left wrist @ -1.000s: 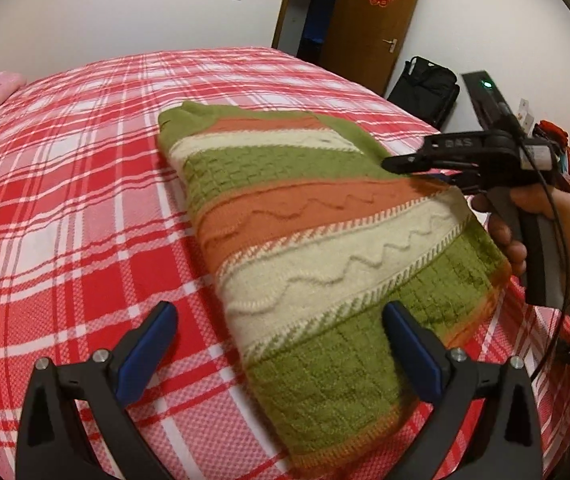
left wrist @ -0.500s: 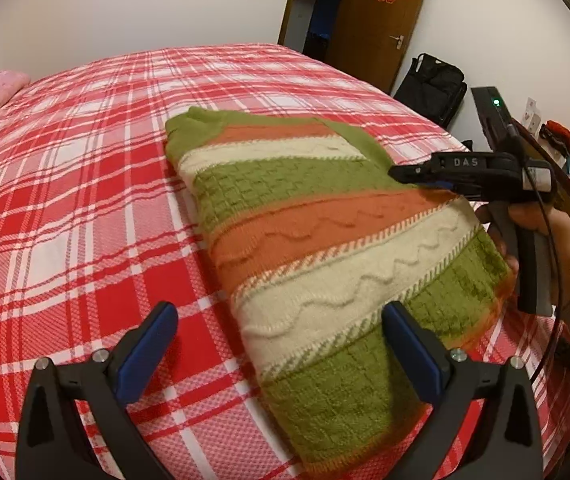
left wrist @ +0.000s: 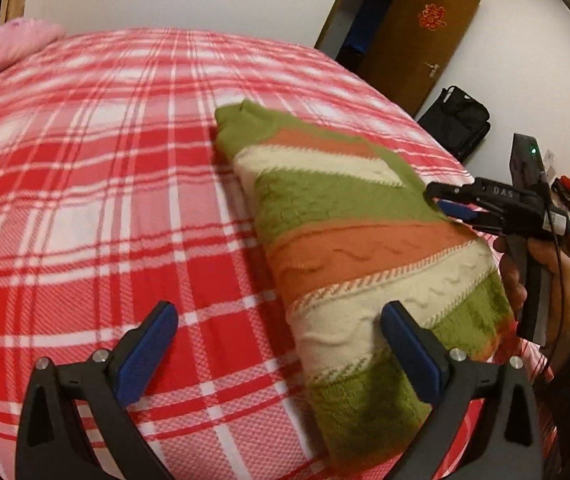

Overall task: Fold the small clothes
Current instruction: 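Move the right gripper to the sweater's green edge and grasp it, then close the left gripper on the sweater's ribbed end while the right gripper holds the edge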

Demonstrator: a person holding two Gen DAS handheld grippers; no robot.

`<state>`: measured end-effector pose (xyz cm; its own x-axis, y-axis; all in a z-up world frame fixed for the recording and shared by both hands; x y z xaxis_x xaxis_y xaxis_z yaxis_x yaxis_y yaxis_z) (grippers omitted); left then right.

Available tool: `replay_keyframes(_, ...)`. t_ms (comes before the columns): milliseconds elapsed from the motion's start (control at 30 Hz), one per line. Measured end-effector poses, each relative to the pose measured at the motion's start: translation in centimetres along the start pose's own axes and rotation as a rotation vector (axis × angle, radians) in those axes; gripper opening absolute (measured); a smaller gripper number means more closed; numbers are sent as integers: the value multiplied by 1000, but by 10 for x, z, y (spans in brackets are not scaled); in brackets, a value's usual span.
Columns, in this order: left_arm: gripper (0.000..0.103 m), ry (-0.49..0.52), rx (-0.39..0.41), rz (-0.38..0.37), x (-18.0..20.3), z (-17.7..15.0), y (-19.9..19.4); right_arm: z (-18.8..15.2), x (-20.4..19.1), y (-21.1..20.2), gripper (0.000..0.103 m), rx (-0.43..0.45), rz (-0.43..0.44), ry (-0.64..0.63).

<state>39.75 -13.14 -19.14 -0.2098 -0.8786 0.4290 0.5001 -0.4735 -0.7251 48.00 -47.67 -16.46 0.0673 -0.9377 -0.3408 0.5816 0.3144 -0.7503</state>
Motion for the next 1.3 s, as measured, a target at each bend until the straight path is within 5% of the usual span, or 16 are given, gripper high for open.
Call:
replay_keyframes(233,103,-7,-65,-96,18,-13,12,4,-3,28,54,-34,137,43)
replay_keyframes(600,103,57,-75,-52,34,-12,29,13,-5,50,53,-30,207,35)
replay_keyframes(700,103,73,-77,-50,35,-12,30,14,-8,54,42,-29,277,51)
replay_keyframes(900,103,89,-87,-51,36,-14,30,14,-13,55,28,-19,277,32)
replay_keyframes(1033,88,107,-95,-83,43,-19,23,12,-22,51,25,1,245,7)
replay_keyframes(1300,74,129,-82,-87,49,-23,15,12,-26,48,24,22,199,-17)
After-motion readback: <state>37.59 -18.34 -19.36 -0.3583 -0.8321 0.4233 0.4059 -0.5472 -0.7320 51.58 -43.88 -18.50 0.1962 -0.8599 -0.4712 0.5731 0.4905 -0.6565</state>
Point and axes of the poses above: each gripper's, at about its wrist camera, not at the fingertips, and y roughly the way its jaws point, x to its right, z to its top, the point moved 5 cm from there along y, roughly the way its jaws point, and after that the axes turned 9 degrees about -y, right-handed, at the moved point
